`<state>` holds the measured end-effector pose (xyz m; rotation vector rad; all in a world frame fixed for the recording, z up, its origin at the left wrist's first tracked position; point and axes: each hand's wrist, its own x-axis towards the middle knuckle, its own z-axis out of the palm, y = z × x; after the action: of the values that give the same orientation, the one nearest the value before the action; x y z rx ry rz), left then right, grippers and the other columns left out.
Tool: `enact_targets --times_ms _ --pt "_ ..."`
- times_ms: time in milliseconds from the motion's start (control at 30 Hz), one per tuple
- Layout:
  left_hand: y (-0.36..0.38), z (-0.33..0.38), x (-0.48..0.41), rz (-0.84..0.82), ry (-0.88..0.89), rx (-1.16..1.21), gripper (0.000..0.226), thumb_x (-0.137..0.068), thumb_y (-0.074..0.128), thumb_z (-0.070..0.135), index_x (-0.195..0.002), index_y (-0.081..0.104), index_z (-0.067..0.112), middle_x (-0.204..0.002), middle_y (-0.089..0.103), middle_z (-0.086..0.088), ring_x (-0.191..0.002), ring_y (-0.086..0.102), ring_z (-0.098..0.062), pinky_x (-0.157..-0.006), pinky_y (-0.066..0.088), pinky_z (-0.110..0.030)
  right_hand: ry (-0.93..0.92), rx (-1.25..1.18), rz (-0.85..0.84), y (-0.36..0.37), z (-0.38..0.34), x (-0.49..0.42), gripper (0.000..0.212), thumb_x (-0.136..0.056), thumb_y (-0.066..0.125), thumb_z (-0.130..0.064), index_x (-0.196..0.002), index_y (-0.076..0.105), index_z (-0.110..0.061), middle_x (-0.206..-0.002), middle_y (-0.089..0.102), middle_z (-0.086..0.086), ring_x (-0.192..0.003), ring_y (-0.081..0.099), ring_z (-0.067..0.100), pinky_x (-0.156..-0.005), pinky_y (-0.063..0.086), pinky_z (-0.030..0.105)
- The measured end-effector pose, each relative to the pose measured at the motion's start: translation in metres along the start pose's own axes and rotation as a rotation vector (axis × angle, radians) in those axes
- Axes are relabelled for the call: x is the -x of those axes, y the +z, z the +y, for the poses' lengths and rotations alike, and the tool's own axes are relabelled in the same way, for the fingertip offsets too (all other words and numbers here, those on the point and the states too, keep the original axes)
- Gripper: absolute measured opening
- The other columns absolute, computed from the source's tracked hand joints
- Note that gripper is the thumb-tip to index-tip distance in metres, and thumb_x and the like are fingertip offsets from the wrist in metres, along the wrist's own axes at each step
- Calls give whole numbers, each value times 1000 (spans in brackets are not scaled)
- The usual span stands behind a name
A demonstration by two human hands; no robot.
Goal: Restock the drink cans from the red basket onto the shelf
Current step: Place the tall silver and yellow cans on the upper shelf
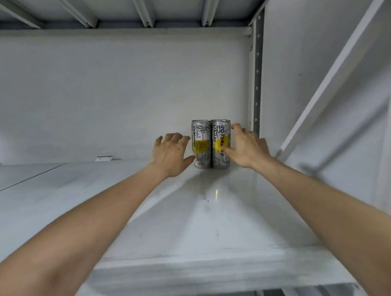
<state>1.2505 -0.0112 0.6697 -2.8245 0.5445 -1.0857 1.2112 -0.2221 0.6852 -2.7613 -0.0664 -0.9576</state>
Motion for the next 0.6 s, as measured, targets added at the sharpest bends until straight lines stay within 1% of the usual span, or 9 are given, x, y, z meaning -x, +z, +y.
enact_targets --times_ms 33,100,200,333,467,600 --pt "-6 1 8 21 19 -9 65 -93 47 55 -146 35 19 -151 39 -5 -143 29 -28 -116 23 -48 -13 38 13 -4 -3 8 62 -90 59 -48 -137 35 -16 -131 55 12 -119 51 34 -96 44 50" --pt "-18 3 25 52 56 -35 64 -94 46 54 -147 33 20 -155 34 -4 -147 22 -26 -118 15 -50 -39 119 46 -14 -10 26 67 -91 56 -49 -143 31 -15 -139 50 11 -127 45 32 -102 37 53" --pt "-36 1 52 88 100 -93 62 -95 44 53 -147 34 20 -156 32 -5 -148 20 -26 -119 12 -52 -104 190 100 -25 -21 54 68 -92 52 -48 -146 28 -15 -145 45 9 -133 40 30 -106 32 54" --pt "-61 -1 89 142 136 -136 59 -94 48 51 -141 42 17 -151 40 -9 -146 25 -29 -117 14 -55 -161 236 150 -43 -35 97 61 -93 50 -47 -144 34 -17 -146 43 6 -134 37 27 -108 28 56" --pt "-83 0 129 247 167 -136 53 -89 56 46 -130 54 12 -138 53 -14 -138 39 -33 -112 22 -59 -158 296 206 -55 -45 143 55 -94 47 -47 -139 40 -16 -143 46 6 -134 38 26 -108 25 56" --pt "-101 7 172 342 185 -130 52 -88 50 45 -126 57 10 -134 56 -15 -134 43 -35 -111 25 -59 -160 314 229 -63 -51 188 54 -93 48 -45 -136 43 -12 -144 46 9 -136 37 29 -108 24 58"
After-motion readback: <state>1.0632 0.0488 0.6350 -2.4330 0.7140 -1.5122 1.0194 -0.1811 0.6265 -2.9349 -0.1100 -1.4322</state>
